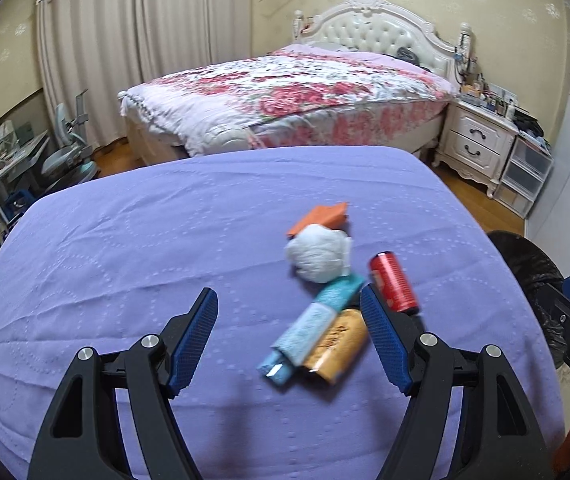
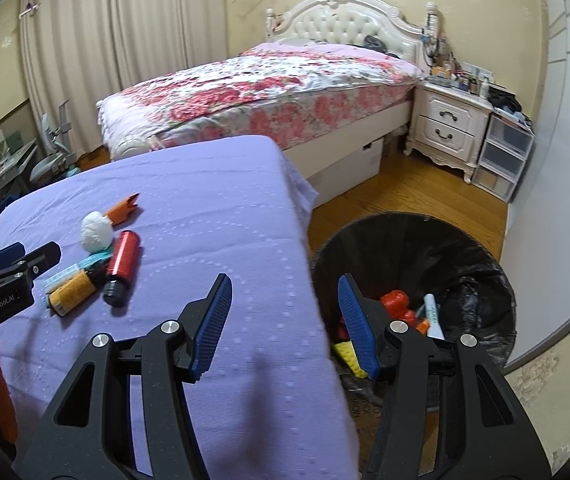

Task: Collect trash
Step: 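Grasp the light blue sachet with the left gripper and lift it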

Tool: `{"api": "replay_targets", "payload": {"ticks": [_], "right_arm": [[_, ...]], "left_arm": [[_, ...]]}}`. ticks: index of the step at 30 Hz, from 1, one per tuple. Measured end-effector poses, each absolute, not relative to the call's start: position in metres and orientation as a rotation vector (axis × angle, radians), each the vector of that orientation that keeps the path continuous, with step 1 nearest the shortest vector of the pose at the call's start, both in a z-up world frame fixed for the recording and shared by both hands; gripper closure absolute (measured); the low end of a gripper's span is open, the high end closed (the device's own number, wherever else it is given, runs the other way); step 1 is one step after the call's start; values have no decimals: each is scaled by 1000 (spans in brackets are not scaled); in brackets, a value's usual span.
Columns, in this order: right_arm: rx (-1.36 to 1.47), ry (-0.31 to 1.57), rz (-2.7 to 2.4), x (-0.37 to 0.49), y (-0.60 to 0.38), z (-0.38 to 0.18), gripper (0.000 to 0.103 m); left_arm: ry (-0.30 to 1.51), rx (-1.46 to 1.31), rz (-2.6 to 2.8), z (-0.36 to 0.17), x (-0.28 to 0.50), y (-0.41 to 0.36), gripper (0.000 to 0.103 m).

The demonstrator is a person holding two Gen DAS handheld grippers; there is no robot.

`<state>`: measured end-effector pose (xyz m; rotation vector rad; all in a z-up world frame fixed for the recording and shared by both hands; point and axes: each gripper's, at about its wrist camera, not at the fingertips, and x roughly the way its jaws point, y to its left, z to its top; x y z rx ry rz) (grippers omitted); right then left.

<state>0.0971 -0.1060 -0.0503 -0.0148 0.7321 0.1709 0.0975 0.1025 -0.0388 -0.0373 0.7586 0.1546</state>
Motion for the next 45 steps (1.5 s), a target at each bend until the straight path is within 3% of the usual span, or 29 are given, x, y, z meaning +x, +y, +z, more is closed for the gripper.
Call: {"api": "replay_targets", "payload": {"ticks": [13, 42, 45], "right_arm": [[-73, 755, 237, 90, -66, -56, 49], [-95, 776, 260, 89, -53, -61, 49], [-95, 777, 260, 89, -53, -61, 49]], "left_arm": [[834, -86, 232, -65, 90, 156, 31], [908, 8, 83, -80, 103, 118, 31], [905, -1, 56, -80, 102, 118, 40]]}}
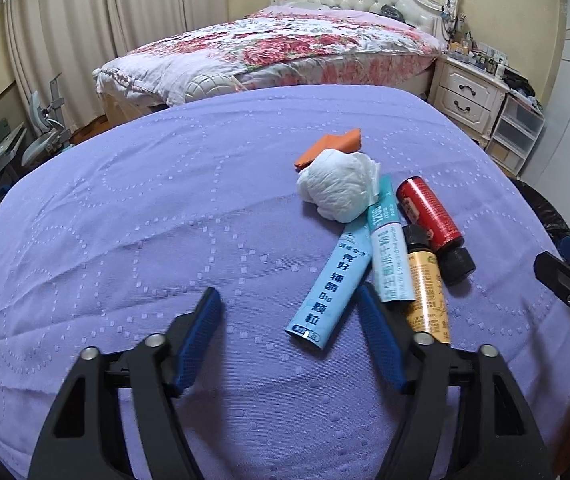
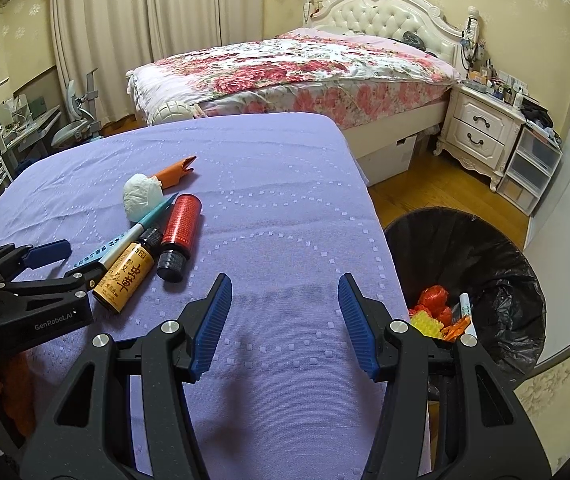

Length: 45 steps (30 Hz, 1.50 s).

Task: Collect trash
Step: 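Grasp the light blue sachet with the left gripper and lift it, then grasp the red spray can with the right gripper and lift it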

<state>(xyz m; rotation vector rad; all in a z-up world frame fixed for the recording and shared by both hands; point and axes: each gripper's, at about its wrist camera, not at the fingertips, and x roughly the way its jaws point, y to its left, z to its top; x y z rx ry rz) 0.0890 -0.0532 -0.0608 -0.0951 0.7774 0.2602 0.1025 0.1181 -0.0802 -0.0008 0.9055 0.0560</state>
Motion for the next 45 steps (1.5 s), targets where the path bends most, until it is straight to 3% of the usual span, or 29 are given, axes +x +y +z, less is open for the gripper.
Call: {"api": "replay_targets", "payload": {"ticks": [5, 8, 18, 21, 23, 28, 31, 35, 37, 45], "right_arm": [[-95, 785, 265, 87, -53, -67, 49], [-97, 787, 268, 86, -52, -68, 49], [-92, 795, 274, 85, -50, -69, 49], [-95, 794, 277, 84, -49, -69, 49], [-98, 794, 279, 83, -47, -68, 49], [-101, 795, 279, 83, -47, -68, 49], [-105, 795, 280, 83, -47, -68, 49], [-113, 799, 284, 83, -43, -67, 49], [-120, 800, 290, 85, -40, -67, 49], [-144, 783, 332, 90, -19, -60, 49]], "left_arm": [[882, 40, 18, -79, 98, 109, 70], [877, 49, 5, -79, 94, 107, 79], [880, -2, 34, -77, 70, 121, 82], [880, -7, 48, -77, 71, 123, 68], [872, -11, 59, -75, 74, 124, 50], [880, -31, 45, -73, 89, 126, 48], [899, -32, 40, -78, 94, 127, 53], [884, 3, 35, -78, 90, 126, 78], [878, -2, 39, -78, 88, 128, 83], [860, -63, 101, -75, 82, 148, 83]]}}
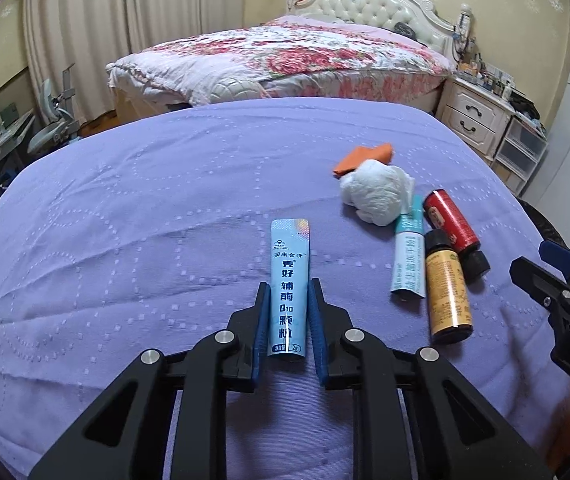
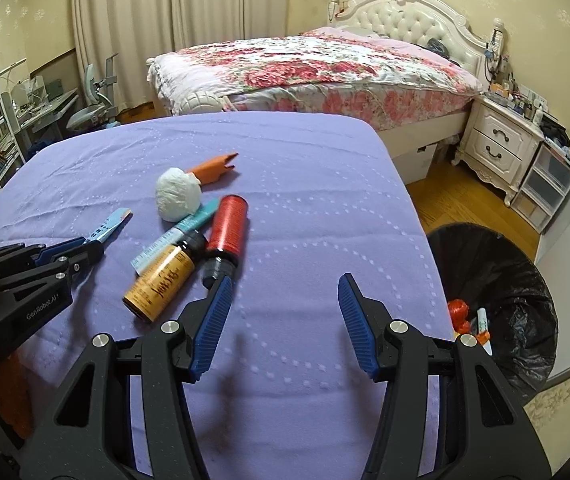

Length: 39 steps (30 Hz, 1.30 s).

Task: Collect trash
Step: 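Grasp the red spray can with the right gripper and lift it, then carry the sachet and red can over the bin and open both grippers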

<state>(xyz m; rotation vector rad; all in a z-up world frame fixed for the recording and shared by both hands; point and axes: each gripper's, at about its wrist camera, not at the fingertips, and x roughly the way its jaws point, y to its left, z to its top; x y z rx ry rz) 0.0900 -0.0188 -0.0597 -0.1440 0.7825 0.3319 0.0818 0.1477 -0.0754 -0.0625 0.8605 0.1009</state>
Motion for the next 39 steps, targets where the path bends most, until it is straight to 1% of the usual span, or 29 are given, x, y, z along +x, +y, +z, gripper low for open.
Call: {"api": "replay_targets", "payload": {"ticks": [9, 11, 13, 16, 21, 22, 24, 39], "right_arm": [[-123, 823, 384, 114, 6, -64, 49], [-127, 828, 383, 119, 11, -66, 51], [-130, 835, 386, 123, 14, -66, 59], [-133, 846, 384, 127, 17, -68, 65], [-146, 871, 379, 131, 18, -75, 71], [-144, 875, 379, 131, 17, -76, 75], [-140, 882, 380, 130, 16, -78, 78], [-101, 844, 368, 102, -8, -72, 79]], "left_arm": [[860, -78, 153, -75, 78, 171, 83], [860, -84, 151, -76, 78, 173, 83], [860, -89, 149, -76, 78, 173, 83], [862, -96, 147, -77, 79, 174, 83], [861, -102, 143, -77, 79, 175, 83], [861, -101, 144, -77, 79, 175, 83], [860, -99, 146, -77, 78, 175, 83], [809, -128, 132, -66, 62, 168, 83]]}}
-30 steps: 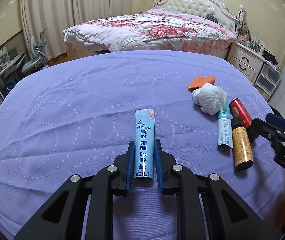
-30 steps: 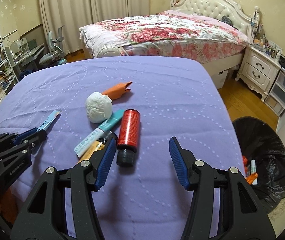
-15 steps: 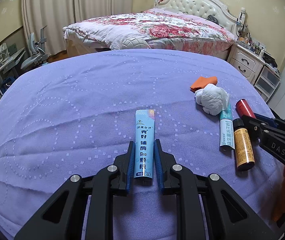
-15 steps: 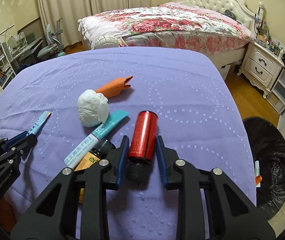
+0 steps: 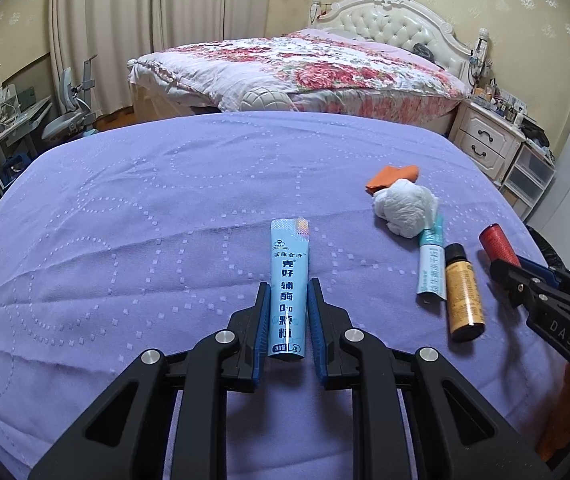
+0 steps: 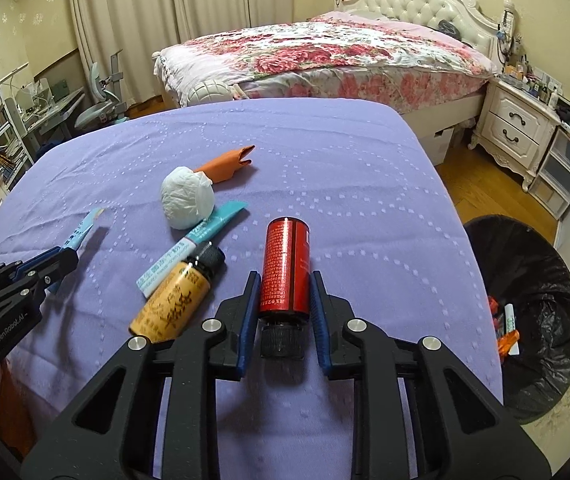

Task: Collect trash
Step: 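Carry the sachet and red can over the bin and open both grippers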

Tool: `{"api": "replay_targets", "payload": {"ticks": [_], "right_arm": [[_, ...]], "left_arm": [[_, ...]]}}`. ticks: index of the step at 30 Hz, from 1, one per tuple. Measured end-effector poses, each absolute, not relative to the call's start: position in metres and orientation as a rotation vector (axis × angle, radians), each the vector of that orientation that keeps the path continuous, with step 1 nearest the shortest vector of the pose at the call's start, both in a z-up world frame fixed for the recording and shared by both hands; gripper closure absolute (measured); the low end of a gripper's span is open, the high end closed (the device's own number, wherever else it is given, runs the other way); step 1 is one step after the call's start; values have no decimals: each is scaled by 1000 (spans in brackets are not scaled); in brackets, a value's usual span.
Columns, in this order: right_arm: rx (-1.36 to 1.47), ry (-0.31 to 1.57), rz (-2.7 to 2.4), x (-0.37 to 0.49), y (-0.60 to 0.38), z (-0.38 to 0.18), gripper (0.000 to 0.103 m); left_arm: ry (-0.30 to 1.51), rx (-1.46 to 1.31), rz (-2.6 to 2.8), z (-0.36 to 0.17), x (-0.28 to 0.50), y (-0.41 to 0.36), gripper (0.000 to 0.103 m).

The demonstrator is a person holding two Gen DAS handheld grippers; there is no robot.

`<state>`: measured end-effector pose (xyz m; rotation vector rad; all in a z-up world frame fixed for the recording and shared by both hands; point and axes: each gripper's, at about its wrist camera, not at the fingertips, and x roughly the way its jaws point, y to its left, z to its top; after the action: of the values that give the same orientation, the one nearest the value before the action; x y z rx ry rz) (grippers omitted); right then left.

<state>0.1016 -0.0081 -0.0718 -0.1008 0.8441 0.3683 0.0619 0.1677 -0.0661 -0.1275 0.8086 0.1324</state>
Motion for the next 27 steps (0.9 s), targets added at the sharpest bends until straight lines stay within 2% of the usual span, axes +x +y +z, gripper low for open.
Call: {"api": "replay_targets", "payload": {"ticks": [14, 27], "right_arm": [[-46, 768, 288, 72, -62, -52, 79], [11, 717, 122, 82, -139, -42, 79]], "left_arm": [[728, -82, 13, -40, 44, 106, 83], [685, 9, -138, -25, 79, 14, 83]]}}
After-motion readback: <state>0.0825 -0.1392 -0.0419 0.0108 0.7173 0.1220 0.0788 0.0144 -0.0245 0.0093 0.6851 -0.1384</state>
